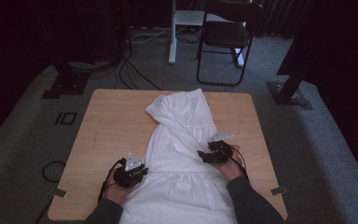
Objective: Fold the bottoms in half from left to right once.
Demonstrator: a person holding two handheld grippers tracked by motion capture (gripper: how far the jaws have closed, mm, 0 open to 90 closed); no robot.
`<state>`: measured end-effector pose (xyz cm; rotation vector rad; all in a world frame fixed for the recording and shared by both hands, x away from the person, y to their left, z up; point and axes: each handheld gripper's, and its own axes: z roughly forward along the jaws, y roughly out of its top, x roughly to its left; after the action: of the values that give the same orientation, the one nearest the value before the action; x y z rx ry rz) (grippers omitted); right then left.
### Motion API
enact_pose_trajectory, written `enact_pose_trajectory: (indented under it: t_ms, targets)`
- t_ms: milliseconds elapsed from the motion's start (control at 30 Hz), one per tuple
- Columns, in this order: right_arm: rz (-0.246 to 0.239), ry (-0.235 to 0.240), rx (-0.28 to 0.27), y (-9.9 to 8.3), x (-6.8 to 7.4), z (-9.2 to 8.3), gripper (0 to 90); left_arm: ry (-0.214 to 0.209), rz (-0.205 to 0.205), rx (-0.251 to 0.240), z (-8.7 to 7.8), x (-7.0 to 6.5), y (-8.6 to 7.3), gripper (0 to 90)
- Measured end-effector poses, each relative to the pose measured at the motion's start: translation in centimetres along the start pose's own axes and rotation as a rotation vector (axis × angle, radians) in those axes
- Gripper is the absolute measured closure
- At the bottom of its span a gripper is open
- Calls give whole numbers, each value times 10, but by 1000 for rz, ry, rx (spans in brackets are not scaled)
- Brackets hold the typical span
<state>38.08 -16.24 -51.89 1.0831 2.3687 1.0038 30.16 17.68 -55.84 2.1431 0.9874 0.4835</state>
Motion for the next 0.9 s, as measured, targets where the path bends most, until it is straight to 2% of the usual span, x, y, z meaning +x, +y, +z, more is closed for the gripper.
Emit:
enact_pose_trajectory:
  t_ms: [133,200,267,300,333,367,400,433,467,500,533,700,800,833,900]
  targets:
    - [-23,12,20,21,8,33,278,-4,-4,-13,0,0,-2,734]
    - [-40,-15,48,26,8,47,325,-2,-4,-15,0,0,-2,734]
    - [-32,-26,60,26,-3,54,461,0,-5,-17,0,0,-3,735]
    - [-25,-55,49,26,-12,53,542,3,-4,-17,0,0,-3,736]
    - [17,-107,36,26,-23,48,634,5,-3,-15,0,-1,-3,736]
    - [78,-147,15,25,-36,41,779,9,3,-11,-1,-1,-2,738]
    - [143,-166,-18,23,-49,33,868,8,6,-10,-1,-2,-2,745]
    - [178,-214,-38,21,-61,25,894,7,6,-11,0,-2,-2,755]
    - [209,-227,-52,17,-70,20,895,5,9,-10,0,-3,-1,767]
    - [240,-217,-54,14,-76,18,895,5,17,-6,0,-4,-1,782]
    - [248,-214,-42,11,-79,18,895,6,24,-3,-1,-5,-1,795]
    - [218,-176,6,-3,-76,34,878,0,52,18,-5,-10,-2,839]
    - [214,-159,35,-8,-74,41,867,-21,46,24,-8,-11,-4,838]
    - [207,-160,35,-8,-72,41,865,-27,39,29,-9,-10,-4,811]
    - [199,-156,45,-7,-71,41,864,-13,16,27,-10,-3,0,652]
